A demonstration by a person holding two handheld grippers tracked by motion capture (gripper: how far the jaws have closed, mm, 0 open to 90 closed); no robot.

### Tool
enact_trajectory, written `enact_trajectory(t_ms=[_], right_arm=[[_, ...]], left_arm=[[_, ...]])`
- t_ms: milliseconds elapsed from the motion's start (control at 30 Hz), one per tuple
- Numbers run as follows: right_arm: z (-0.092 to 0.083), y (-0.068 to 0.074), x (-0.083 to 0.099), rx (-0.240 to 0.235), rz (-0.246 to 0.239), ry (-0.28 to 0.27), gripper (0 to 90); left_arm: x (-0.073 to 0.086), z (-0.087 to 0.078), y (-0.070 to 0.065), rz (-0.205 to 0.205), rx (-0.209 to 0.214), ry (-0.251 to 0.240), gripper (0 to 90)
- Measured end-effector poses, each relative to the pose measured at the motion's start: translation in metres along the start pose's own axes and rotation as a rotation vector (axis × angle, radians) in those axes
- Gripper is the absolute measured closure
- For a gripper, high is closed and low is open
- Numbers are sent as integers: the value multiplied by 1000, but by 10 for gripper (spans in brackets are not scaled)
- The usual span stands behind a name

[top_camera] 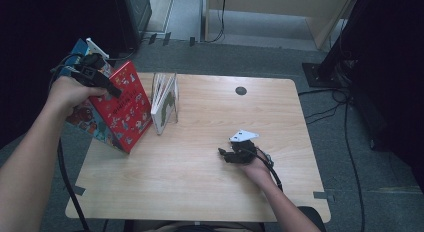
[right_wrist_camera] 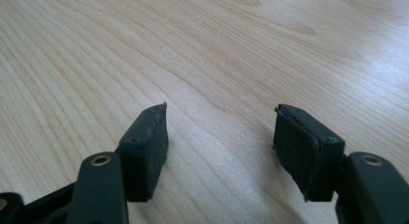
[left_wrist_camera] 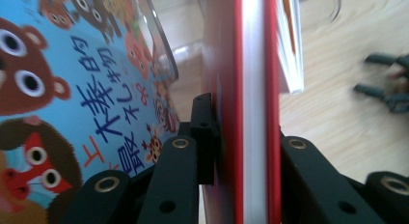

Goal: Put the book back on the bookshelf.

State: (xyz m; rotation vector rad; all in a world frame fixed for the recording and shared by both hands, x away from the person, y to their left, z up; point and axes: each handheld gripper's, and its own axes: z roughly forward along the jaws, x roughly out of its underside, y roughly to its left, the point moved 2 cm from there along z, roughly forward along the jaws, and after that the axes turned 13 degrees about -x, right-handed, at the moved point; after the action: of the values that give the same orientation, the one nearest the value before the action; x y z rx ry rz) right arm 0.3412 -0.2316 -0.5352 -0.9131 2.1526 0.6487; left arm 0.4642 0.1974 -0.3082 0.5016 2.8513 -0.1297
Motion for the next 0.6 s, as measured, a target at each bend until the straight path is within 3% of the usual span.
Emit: enact_trajectory(t_ms=[167,233,400,600], right_arm=[[0,0,0,2,0,0,371],[0,0,0,2,1,0,370],[0,0,0,2,1,-1,371],[0,0,0,2,2,-2,370]], left_arm=[[-1,2,-1,2,34,26,756],[-2,2,-2,11,23,37,759],[-4,2,1,-34,0,41,783],[-9,2,4,-72,6,21,794]])
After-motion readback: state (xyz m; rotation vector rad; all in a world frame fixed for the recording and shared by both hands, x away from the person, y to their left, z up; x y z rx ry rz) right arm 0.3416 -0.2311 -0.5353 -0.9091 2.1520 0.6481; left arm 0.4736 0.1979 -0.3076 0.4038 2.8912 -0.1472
